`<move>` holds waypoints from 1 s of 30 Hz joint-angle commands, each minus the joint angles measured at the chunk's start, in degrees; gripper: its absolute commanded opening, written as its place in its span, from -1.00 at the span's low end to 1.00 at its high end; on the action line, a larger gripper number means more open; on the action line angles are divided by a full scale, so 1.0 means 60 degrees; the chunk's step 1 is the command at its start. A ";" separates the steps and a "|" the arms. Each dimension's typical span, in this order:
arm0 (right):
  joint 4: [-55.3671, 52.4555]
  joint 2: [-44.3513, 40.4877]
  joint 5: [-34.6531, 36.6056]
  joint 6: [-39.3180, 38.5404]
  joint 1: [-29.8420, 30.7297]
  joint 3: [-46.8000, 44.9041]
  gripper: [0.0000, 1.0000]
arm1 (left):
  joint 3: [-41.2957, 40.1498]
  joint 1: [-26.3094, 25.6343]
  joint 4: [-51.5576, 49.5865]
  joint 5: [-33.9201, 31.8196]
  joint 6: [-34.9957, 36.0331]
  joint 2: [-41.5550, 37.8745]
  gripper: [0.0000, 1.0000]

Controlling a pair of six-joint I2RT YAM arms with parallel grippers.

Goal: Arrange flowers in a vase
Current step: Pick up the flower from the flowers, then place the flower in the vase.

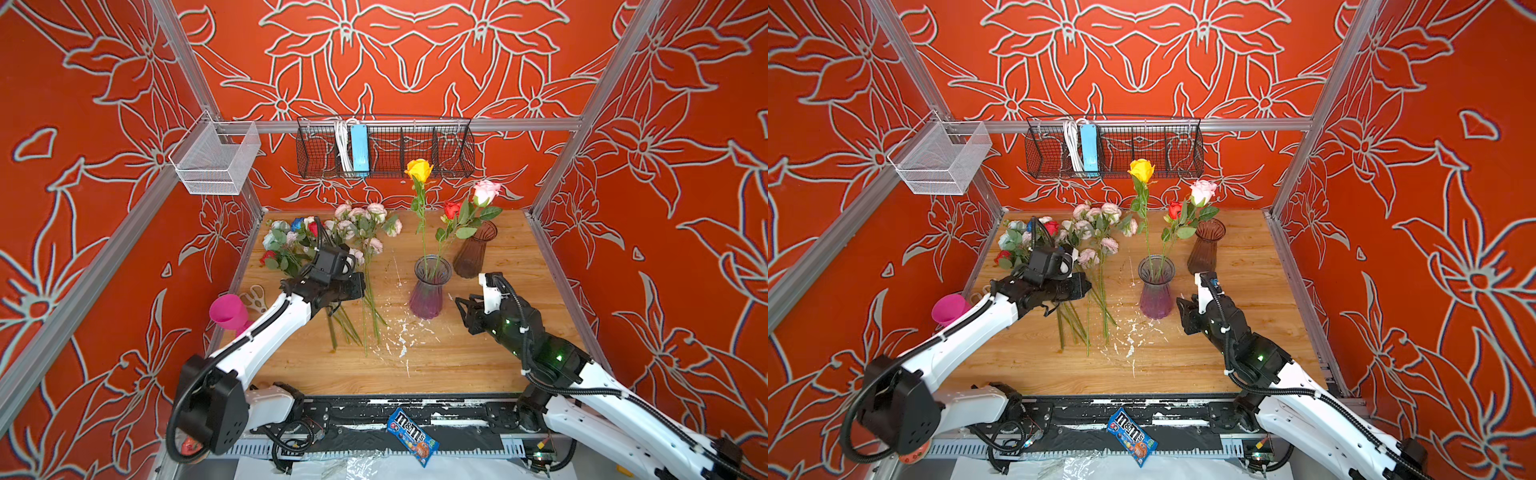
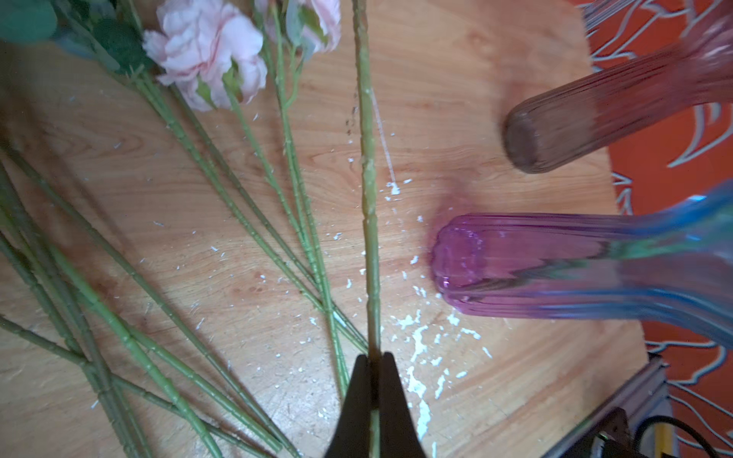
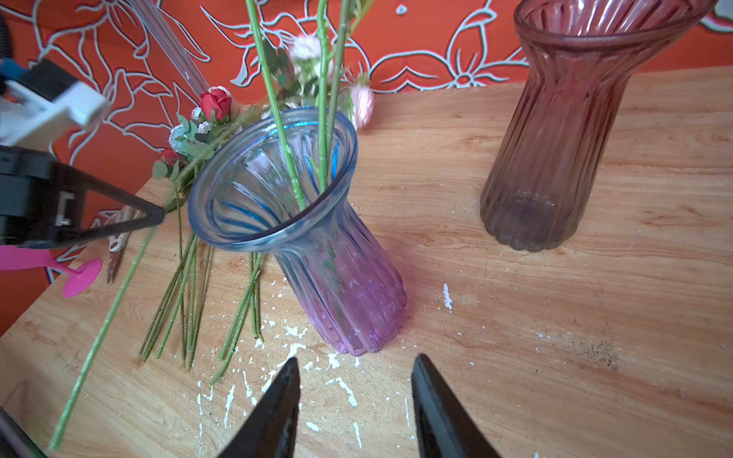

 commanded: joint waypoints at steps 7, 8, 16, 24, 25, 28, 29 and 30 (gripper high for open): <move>0.0031 -0.0135 -0.0651 -0.0431 -0.0047 0.0703 -0.06 | -0.1050 -0.0046 0.1234 -0.0177 -0.0385 -0.2787 -1.00; 0.0026 -0.0140 -0.0722 -0.0438 -0.0051 0.0779 -0.06 | -0.1071 -0.0046 0.1130 -0.0161 -0.0368 -0.2993 -1.00; 0.0146 0.0083 -0.1095 -0.0424 -0.0046 0.1120 -0.06 | -0.1273 -0.0045 0.0236 0.0526 0.0231 -0.4889 -1.00; 0.0639 0.0919 -0.2355 -0.0489 -0.0049 0.1989 -0.04 | -0.2258 -0.0046 0.1856 0.0870 -0.0253 -0.6462 -1.00; 0.0685 0.1036 -0.2506 -0.0497 -0.0046 0.2124 -0.02 | -0.2275 -0.0038 0.1980 0.0923 -0.0247 -0.6509 -1.00; 0.1048 0.1431 -0.3147 -0.0435 -0.0046 0.2580 0.03 | -0.2461 -0.0039 0.2580 0.1453 -0.0361 -0.6439 -1.00; 0.1172 0.1606 -0.3438 -0.0424 -0.0033 0.2803 0.07 | -0.2531 -0.0039 0.2822 0.1709 -0.0431 -0.6349 -1.00; 0.1323 0.1829 -0.3671 -0.0396 -0.0042 0.3051 0.11 | -0.2614 -0.0072 0.3117 0.1967 -0.0525 -0.6257 -1.00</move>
